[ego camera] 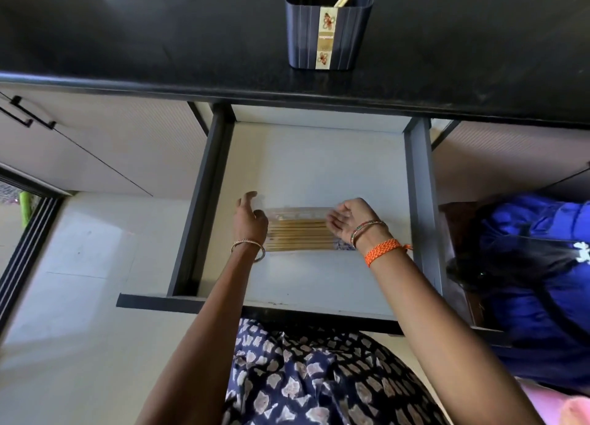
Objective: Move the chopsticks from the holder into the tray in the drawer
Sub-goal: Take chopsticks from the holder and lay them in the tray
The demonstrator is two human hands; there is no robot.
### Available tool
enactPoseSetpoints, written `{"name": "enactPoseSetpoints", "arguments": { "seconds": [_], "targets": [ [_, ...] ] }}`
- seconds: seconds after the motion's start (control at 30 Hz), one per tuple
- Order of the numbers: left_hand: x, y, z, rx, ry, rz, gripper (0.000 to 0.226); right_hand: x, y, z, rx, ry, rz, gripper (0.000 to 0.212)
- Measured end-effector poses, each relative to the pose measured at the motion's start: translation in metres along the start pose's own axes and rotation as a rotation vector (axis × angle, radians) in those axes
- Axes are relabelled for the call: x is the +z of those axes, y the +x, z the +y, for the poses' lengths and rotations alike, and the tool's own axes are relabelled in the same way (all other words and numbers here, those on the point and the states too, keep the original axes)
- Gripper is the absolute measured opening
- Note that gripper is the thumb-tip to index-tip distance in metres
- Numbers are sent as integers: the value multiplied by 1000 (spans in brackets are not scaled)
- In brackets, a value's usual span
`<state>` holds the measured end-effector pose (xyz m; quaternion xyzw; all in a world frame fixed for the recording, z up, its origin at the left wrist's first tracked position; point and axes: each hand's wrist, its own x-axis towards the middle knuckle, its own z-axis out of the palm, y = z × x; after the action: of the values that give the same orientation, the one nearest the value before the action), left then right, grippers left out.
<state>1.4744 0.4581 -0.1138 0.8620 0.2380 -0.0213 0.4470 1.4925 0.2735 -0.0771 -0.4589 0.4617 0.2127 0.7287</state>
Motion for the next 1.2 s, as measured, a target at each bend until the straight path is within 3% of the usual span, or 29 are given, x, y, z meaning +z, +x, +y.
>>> {"name": "enactPoseSetpoints", "arguments": {
  "seconds": [0.07,0.13,0.23,0.33,0.5,0.57,0.77,0.97,1.2],
  "targets": [
    [-4,16,35,115,-49,37,46,14,-11,-30,-85,-58,-108,28],
    [-11,36,82,240,-131,54,43,34,-24,-73,-302,-127,-148,30],
    [-23,69,158,467,-160,114,39,63,-39,-147,-709,-223,-50,32],
    [-31,101,213,686,8,172,37,89,-37,-214,-912,-214,57,32],
    [-26,147,226,864,469,111,42,122,0,-290,-989,-370,239,19],
    [-25,160,224,885,544,99,41,134,13,-310,-972,-435,252,33],
    [-27,174,226,910,440,133,37,157,36,-345,-872,-422,132,30],
    [-26,170,225,900,445,123,35,158,37,-351,-926,-353,61,27],
    [-31,155,235,893,396,154,33,147,-9,-350,-1022,-53,92,24]
  ]
}}
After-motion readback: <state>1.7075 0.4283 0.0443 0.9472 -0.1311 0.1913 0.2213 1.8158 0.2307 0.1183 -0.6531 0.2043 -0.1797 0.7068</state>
